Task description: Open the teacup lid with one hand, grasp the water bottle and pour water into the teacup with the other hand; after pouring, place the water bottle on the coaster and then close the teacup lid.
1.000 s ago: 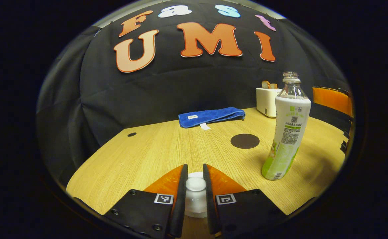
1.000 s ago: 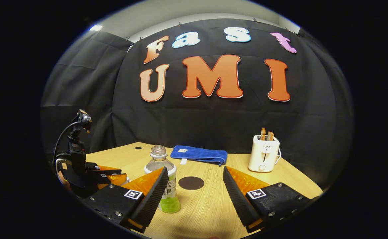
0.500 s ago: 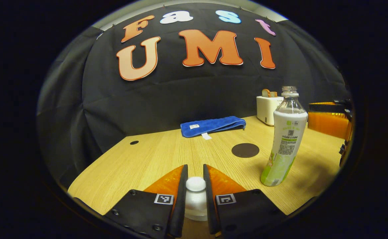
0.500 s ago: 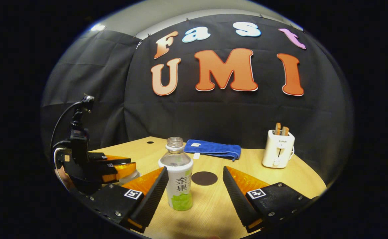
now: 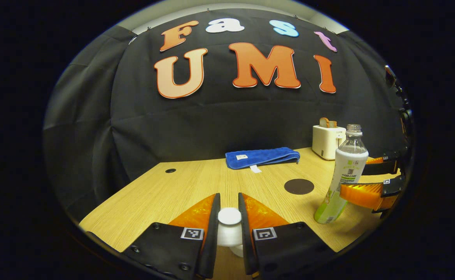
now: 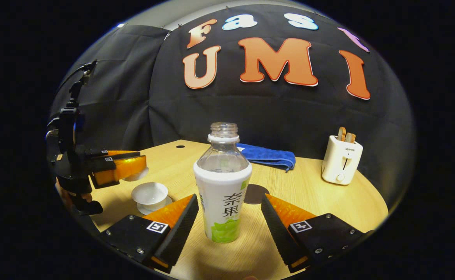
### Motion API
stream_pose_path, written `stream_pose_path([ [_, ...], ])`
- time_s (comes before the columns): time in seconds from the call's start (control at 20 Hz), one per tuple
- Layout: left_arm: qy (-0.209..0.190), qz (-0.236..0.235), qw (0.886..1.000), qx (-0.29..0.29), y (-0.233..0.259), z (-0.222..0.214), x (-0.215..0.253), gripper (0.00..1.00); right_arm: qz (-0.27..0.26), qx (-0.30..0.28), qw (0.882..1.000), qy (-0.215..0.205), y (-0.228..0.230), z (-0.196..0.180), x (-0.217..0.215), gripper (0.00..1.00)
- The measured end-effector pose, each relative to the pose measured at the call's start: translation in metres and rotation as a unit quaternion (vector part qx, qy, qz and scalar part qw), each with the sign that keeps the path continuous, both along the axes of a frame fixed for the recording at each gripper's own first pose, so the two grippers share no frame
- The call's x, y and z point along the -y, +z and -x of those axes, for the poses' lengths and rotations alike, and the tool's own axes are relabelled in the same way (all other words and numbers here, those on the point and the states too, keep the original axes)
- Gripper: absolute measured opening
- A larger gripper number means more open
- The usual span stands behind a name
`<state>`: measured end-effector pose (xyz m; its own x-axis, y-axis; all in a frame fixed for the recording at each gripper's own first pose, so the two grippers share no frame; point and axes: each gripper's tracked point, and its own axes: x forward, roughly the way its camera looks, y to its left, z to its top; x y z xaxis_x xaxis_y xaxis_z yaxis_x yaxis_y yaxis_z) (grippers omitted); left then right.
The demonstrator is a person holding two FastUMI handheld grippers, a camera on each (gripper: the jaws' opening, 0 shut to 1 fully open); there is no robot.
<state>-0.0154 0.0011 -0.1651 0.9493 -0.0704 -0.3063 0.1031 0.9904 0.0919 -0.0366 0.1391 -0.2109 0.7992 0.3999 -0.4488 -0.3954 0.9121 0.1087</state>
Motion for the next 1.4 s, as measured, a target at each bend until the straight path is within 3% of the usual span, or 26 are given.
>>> stream_pose_path([
  [0.05,0.003,0.0,1.0,0.0,0.0,0.0,-0.004,0.32,0.0,-0.01,1.0,-0.002,-0.007,0.001,-0.002,0.92],
  [0.1,0.007,0.002,1.0,0.001,-0.001,0.001,-0.008,0.32,0.001,-0.019,1.0,-0.003,-0.012,0.001,-0.004,0.95],
  [0.3,0.017,0.006,1.0,-0.003,-0.006,0.007,-0.022,0.32,0.007,-0.036,0.999,-0.018,-0.022,0.004,-0.006,0.85],
  [0.45,0.024,0.008,1.0,-0.005,-0.009,0.01,-0.032,0.32,0.016,-0.041,0.999,-0.022,-0.021,0.005,-0.009,0.63],
  [0.7,0.036,0.009,0.999,-0.002,-0.011,0.012,-0.051,0.32,0.089,-0.018,0.996,-0.015,-0.012,-0.003,-0.003,0.65],
  [0.9,0.046,0.011,0.999,-0.002,-0.012,0.015,-0.067,0.32,0.161,0.005,0.987,-0.001,-0.005,-0.012,0.002,0.65],
  [0.95,0.049,0.011,0.999,-0.002,-0.012,0.015,-0.071,0.32,0.182,0.013,0.983,0.003,-0.004,-0.015,0.004,0.6],
  [1.0,0.051,0.009,0.999,-0.003,-0.013,0.016,-0.075,0.32,0.203,0.022,0.979,0.006,-0.003,-0.017,0.006,0.65],
  [1.4,0.062,0.006,0.998,-0.005,-0.017,0.02,-0.096,0.32,0.328,0.079,0.94,0.054,0.003,-0.028,0.003,0.65],
])
